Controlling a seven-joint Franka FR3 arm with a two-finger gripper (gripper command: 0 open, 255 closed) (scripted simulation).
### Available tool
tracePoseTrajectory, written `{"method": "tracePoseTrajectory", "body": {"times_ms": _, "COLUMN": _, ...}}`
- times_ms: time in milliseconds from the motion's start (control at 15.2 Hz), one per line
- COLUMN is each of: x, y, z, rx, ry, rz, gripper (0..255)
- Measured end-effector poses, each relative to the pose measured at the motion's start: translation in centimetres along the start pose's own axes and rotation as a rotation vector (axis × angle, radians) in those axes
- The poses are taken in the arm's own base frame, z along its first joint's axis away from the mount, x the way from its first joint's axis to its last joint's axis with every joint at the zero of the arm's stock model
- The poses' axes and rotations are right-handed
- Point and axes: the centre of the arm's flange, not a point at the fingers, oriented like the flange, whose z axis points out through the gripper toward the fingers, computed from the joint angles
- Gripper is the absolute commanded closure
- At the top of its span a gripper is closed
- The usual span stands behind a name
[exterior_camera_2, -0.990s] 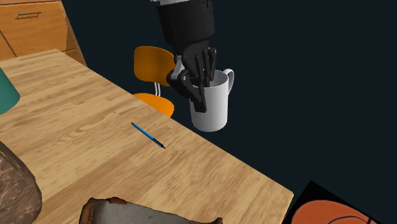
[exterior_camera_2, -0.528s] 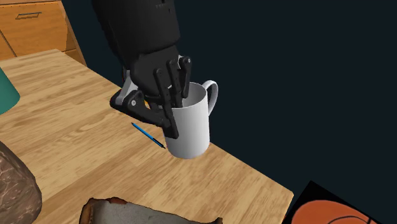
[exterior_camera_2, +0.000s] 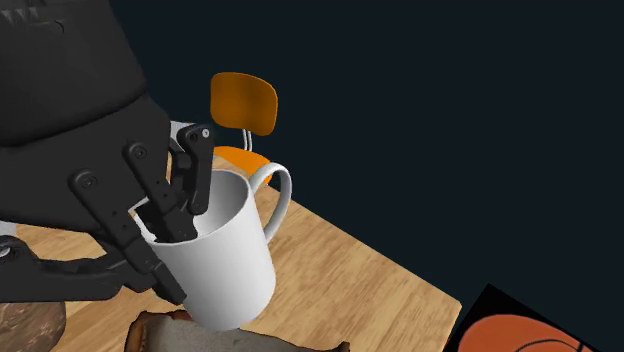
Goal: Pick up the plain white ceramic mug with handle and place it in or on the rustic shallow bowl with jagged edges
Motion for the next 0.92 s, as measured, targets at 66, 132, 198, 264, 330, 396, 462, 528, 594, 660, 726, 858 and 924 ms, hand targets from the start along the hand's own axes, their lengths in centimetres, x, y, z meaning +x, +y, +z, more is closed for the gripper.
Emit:
{"method": "tracePoseTrajectory", "body": {"times_ms": 66, "x": -0.1, "y": -0.6, "z": 0.1, "rx": 0.000, "ry": 0.000, "rz": 0.000, "gripper": 255}}
{"method": "tracePoseTrajectory", "body": {"times_ms": 132, "x": 0.0, "y": -0.9, "z": 0.4, "rx": 0.000, "ry": 0.000, "rz": 0.000, "gripper": 255}}
{"method": "tracePoseTrajectory", "body": {"times_ms": 198, "x": 0.1, "y": -1.1, "z": 0.7, "rx": 0.000, "ry": 0.000, "rz": 0.001, "gripper": 255}}
{"method": "tracePoseTrajectory", "body": {"times_ms": 264, "x": 0.1, "y": -1.2, "z": 1.2, "rx": 0.000, "ry": 0.000, "rz": 0.001, "gripper": 255}}
{"method": "tracePoseTrajectory", "body": {"times_ms": 330, "x": 0.2, "y": -1.3, "z": 1.7, "rx": 0.000, "ry": 0.000, "rz": 0.001, "gripper": 255}}
{"method": "tracePoseTrajectory", "body": {"times_ms": 396, "x": 0.3, "y": -1.3, "z": 2.2, "rx": 0.000, "ry": -0.001, "rz": 0.001, "gripper": 255}}
{"method": "tracePoseTrajectory", "body": {"times_ms": 462, "x": 0.4, "y": -1.3, "z": 2.8, "rx": 0.000, "ry": -0.001, "rz": 0.001, "gripper": 255}}
{"method": "tracePoseTrajectory", "body": {"times_ms": 528, "x": 0.5, "y": -1.3, "z": 3.3, "rx": 0.000, "ry": -0.001, "rz": 0.001, "gripper": 255}}
{"method": "tracePoseTrajectory", "body": {"times_ms": 594, "x": 0.7, "y": -1.3, "z": 3.8, "rx": 0.000, "ry": -0.001, "rz": 0.001, "gripper": 255}}
{"method": "tracePoseTrajectory", "body": {"times_ms": 660, "x": 0.7, "y": -1.3, "z": 4.4, "rx": 0.000, "ry": -0.001, "rz": 0.001, "gripper": 255}}
{"method": "tracePoseTrajectory", "body": {"times_ms": 726, "x": 0.8, "y": -1.3, "z": 4.9, "rx": 0.000, "ry": -0.001, "rz": 0.001, "gripper": 255}}
{"method": "tracePoseTrajectory", "body": {"times_ms": 858, "x": 0.9, "y": -1.5, "z": 6.1, "rx": 0.000, "ry": -0.001, "rz": 0.001, "gripper": 255}}
{"method": "tracePoseTrajectory", "body": {"times_ms": 924, "x": 1.1, "y": -1.5, "z": 6.5, "rx": 0.000, "ry": -0.001, "rz": 0.001, "gripper": 255}}
